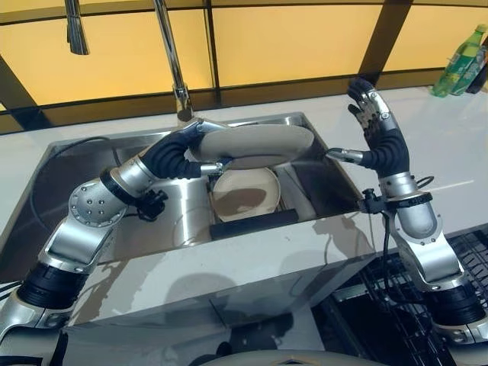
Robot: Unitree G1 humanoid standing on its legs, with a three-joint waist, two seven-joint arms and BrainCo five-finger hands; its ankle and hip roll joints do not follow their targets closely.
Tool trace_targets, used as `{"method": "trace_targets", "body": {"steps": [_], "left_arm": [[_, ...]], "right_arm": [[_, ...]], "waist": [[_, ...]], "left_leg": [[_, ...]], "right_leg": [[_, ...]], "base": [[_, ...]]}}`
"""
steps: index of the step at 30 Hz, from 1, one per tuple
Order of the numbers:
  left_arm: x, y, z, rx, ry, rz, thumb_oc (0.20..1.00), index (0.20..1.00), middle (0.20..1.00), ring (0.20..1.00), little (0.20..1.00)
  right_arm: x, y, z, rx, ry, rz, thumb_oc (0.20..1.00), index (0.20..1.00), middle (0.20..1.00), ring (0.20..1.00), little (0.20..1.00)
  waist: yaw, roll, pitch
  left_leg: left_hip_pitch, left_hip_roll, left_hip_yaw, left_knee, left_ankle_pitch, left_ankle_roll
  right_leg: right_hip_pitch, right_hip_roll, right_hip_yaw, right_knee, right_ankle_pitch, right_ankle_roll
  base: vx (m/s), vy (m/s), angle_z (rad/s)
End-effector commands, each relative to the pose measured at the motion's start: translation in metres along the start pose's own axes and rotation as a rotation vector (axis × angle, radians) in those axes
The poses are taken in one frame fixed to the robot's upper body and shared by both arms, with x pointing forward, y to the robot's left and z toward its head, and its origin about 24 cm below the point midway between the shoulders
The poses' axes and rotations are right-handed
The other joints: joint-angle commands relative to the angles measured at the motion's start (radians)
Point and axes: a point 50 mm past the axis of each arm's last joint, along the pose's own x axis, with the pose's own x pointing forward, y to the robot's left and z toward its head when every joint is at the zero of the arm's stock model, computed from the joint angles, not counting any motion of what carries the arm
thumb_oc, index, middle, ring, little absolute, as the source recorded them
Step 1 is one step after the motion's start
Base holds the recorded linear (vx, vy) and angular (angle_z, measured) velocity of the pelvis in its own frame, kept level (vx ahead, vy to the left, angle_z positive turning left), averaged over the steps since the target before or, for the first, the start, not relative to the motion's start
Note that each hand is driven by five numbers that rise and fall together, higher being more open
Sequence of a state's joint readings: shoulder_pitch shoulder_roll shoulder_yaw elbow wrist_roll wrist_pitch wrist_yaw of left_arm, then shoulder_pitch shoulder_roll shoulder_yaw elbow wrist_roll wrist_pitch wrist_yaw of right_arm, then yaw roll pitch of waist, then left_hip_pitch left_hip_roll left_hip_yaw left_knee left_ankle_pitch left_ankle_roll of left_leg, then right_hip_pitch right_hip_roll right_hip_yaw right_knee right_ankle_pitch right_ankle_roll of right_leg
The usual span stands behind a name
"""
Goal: Pick up plates and place into dishwasher.
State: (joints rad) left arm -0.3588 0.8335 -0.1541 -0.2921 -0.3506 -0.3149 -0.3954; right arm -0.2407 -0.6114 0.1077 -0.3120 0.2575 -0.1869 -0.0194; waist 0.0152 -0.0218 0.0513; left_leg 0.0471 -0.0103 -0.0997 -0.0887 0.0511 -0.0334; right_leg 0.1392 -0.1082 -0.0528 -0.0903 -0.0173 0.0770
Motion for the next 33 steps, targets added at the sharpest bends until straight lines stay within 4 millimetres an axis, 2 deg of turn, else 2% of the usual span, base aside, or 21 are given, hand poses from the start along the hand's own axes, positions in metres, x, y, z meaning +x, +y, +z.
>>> {"method": "trace_targets", "body": {"steps": [1,5,11,18,19,20,21,28,33], "left_arm": [[0.021,0.003,0.014,-0.09,-0.138,-0.015,0.2,0.2,0.2,0.2,0.2],[0.03,-0.002,0.016,-0.122,-0.163,-0.036,0.2,0.2,0.2,0.2,0.2],[0.03,-0.006,0.017,-0.143,-0.167,-0.045,0.2,0.2,0.2,0.2,0.2],[0.033,-0.006,0.018,-0.153,-0.177,-0.044,0.2,0.2,0.2,0.2,0.2],[0.033,-0.007,0.018,-0.158,-0.178,-0.046,0.2,0.2,0.2,0.2,0.2],[0.033,-0.006,0.018,-0.161,-0.18,-0.047,0.2,0.2,0.2,0.2,0.2],[0.032,-0.006,0.017,-0.159,-0.18,-0.048,0.2,0.2,0.2,0.2,0.2],[0.027,-0.005,0.017,-0.161,-0.174,-0.04,0.2,0.2,0.2,0.2,0.2],[0.028,-0.006,0.018,-0.158,-0.177,-0.037,0.2,0.2,0.2,0.2,0.2]], "right_arm": [[0.02,0.021,0.035,-0.002,-0.18,0.237,1.0,1.0,1.0,1.0,1.0],[0.03,0.048,0.044,0.046,-0.21,0.448,1.0,1.0,1.0,1.0,1.0],[0.027,0.066,0.045,0.046,-0.189,0.624,1.0,1.0,1.0,1.0,1.0],[0.032,0.074,0.05,0.087,-0.215,0.661,1.0,1.0,1.0,1.0,1.0],[0.032,0.076,0.049,0.087,-0.209,0.667,0.865,0.865,0.865,0.865,0.865],[0.032,0.077,0.048,0.087,-0.202,0.672,0.467,0.467,0.467,0.467,0.467],[0.032,0.079,0.047,0.084,-0.192,0.681,0.2,0.2,0.2,0.2,0.2],[0.024,0.071,0.04,0.048,-0.147,0.687,0.2,0.2,0.2,0.2,0.2],[0.024,0.073,0.038,0.02,-0.136,0.683,0.2,0.2,0.2,0.2,0.2]], "waist": [[0.037,-0.004,-0.121],[0.049,-0.01,-0.125],[0.058,-0.013,-0.127],[0.072,-0.019,-0.124],[0.074,-0.019,-0.124],[0.075,-0.018,-0.124],[0.075,-0.018,-0.125],[0.067,-0.016,-0.124],[0.065,-0.014,-0.122]], "left_leg": [[0.034,0.075,0.007,0.023,-0.116,-0.055],[0.034,0.067,0.0,0.027,-0.116,-0.053],[0.034,0.063,-0.002,0.029,-0.114,-0.051],[0.03,0.06,-0.011,0.034,-0.115,-0.05],[0.031,0.06,-0.013,0.034,-0.115,-0.049],[0.032,0.059,-0.013,0.034,-0.115,-0.049],[0.033,0.06,-0.011,0.034,-0.116,-0.048],[0.036,0.061,-0.003,0.038,-0.117,-0.047],[0.037,0.059,-0.001,0.042,-0.118,-0.045]], "right_leg": [[-0.108,-0.117,0.024,0.037,0.052,0.136],[-0.099,-0.118,0.024,0.034,0.05,0.133],[-0.091,-0.119,0.02,0.035,0.046,0.13],[-0.083,-0.119,0.019,0.032,0.045,0.127],[-0.082,-0.119,0.019,0.031,0.045,0.127],[-0.081,-0.12,0.019,0.03,0.045,0.128],[-0.079,-0.12,0.018,0.03,0.045,0.127],[-0.075,-0.117,0.021,0.03,0.042,0.123],[-0.073,-0.116,0.025,0.031,0.041,0.121]], "base": [[0.0,0.0,0.0],[0.02,-0.002,0.01],[0.03,0.006,0.04],[0.0,0.0,0.0],[0.0,0.0,0.0],[0.0,0.0,0.0],[0.0,0.0,0.0],[0.0,0.0,0.0],[0.0,0.0,0.0]]}}
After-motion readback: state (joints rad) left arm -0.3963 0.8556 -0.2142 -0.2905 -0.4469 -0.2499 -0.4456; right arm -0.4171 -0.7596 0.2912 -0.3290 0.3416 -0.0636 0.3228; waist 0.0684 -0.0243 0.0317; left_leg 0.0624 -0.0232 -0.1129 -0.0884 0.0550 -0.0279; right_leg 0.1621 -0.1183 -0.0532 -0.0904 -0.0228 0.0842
